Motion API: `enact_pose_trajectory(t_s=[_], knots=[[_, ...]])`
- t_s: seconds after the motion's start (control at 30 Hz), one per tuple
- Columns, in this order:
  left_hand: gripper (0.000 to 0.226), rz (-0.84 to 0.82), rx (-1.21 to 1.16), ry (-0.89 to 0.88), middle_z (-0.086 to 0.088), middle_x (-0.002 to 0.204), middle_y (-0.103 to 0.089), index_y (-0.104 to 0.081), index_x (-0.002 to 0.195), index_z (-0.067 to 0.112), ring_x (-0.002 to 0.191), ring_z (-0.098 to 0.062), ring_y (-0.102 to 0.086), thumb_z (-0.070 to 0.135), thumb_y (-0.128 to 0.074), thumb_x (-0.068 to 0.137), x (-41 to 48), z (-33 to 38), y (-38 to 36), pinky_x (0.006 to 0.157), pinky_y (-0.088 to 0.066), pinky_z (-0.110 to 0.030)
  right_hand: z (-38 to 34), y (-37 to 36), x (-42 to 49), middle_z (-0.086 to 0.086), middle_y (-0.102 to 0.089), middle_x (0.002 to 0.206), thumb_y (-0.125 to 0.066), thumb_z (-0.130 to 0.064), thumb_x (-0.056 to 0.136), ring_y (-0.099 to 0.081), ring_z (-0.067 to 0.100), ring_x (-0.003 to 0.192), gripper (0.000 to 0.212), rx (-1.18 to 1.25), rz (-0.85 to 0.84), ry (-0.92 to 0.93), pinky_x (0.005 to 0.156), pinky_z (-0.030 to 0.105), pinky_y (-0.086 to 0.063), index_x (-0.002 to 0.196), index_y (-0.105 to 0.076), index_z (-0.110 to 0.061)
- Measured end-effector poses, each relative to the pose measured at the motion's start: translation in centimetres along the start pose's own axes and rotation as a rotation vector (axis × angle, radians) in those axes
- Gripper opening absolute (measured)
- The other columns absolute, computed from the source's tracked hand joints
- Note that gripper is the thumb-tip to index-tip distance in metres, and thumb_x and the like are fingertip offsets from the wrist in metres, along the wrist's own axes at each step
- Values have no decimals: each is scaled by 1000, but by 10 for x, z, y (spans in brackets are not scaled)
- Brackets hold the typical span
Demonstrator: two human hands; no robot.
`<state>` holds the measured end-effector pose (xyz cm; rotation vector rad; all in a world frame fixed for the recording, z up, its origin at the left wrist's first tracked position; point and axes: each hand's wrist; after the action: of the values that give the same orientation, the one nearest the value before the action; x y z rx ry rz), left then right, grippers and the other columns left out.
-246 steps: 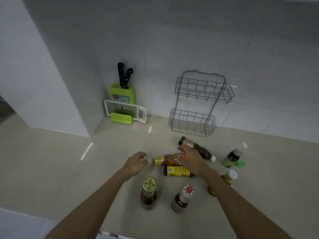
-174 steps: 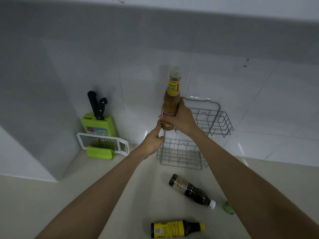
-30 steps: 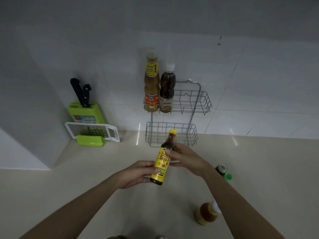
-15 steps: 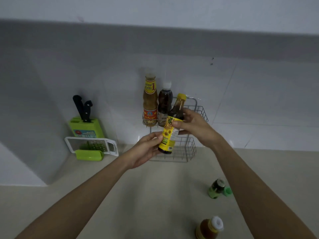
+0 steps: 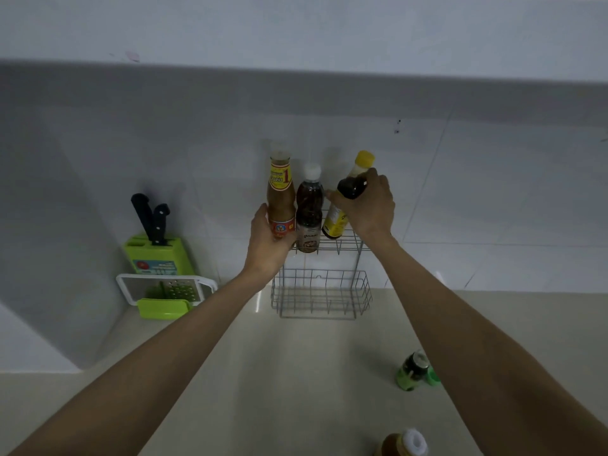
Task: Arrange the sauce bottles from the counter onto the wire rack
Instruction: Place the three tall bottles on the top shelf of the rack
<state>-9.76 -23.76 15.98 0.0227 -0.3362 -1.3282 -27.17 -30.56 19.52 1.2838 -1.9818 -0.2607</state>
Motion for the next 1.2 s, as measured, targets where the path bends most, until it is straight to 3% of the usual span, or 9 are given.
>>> enact_pose_trajectory(t_s=[0.13,0.3,0.37,0.47,0.57,0.77,0.93,1.03,1.2], knots=[[56,24,-26,-81,26,97,-47,-37,109,37,82,19,-56,5,-71,79,1,2,-7,72,-45,-8,10,-8,2,9,-54,101,-75,-58,69,-60,27,88,64,-12,-42,-18,68,31,-40,109,-53,-12],[61,6,-44,-56,16,106,-49,-39,127,21,96,-2,-55,6,-73,78,2,-5,-7,87,-48,-20,22,-17,-4,2,-63,96,-58,-66,80,-59,23,88,55,-99,-223,9,69,32,-41,106,-51,-18],[61,-1,-43,-58,21,105,-48,-38,123,26,94,6,-56,7,-74,78,4,-5,-5,83,-47,-14,19,-16,-4,-3,-62,87,-41,-72,85,-59,21,86,55,-86,-303,8,69,34,-44,103,-49,-21],[64,-32,-27,-53,28,103,-43,-35,126,24,88,26,-51,5,-73,78,8,-7,-1,69,-43,-2,15,-11,-5,4,-66,112,-16,-86,77,-63,24,98,83,65,-497,-71,82,38,-49,122,-49,-25],[83,-127,4,8,28,104,-47,-18,142,25,86,13,-57,7,-71,80,7,-12,1,62,-46,-1,25,-9,-10,11,-60,130,-7,-82,81,-58,32,113,88,1,-563,-105,85,36,-38,141,-37,-25],[100,-224,114,51,10,124,-44,3,145,33,95,-10,-59,-2,-64,80,8,-24,7,67,-44,-13,23,-26,-26,17,-66,96,-12,-65,94,-63,35,88,71,-223,-414,-76,71,38,-41,122,-42,-8],[103,-304,115,78,10,124,-42,8,146,32,90,0,-57,-7,-61,81,10,-25,11,59,-48,-4,24,-26,-35,19,-66,96,-15,-63,96,-62,38,99,63,-129,-386,-112,97,52,-43,112,-42,-8],[106,-312,122,93,22,111,-44,10,147,35,90,4,-54,-6,-62,81,8,-27,13,58,-45,0,23,-26,-40,17,-65,102,-16,-68,92,-61,37,102,65,-72,-413,-124,97,51,-43,113,-40,-11],[106,-314,164,129,17,128,-30,13,149,35,116,-5,-39,2,-64,84,1,-27,19,85,-37,-14,25,-22,-43,14,-64,114,-31,-69,90,-58,35,112,71,7,-464,-140,106,52,-37,127,-37,-10]])
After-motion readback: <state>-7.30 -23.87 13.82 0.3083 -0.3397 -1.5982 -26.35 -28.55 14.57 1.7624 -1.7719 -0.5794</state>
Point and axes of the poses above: each hand's wrist, its own x-axis towards the middle knuckle, its own y-axis out of the back of the hand, z = x × y
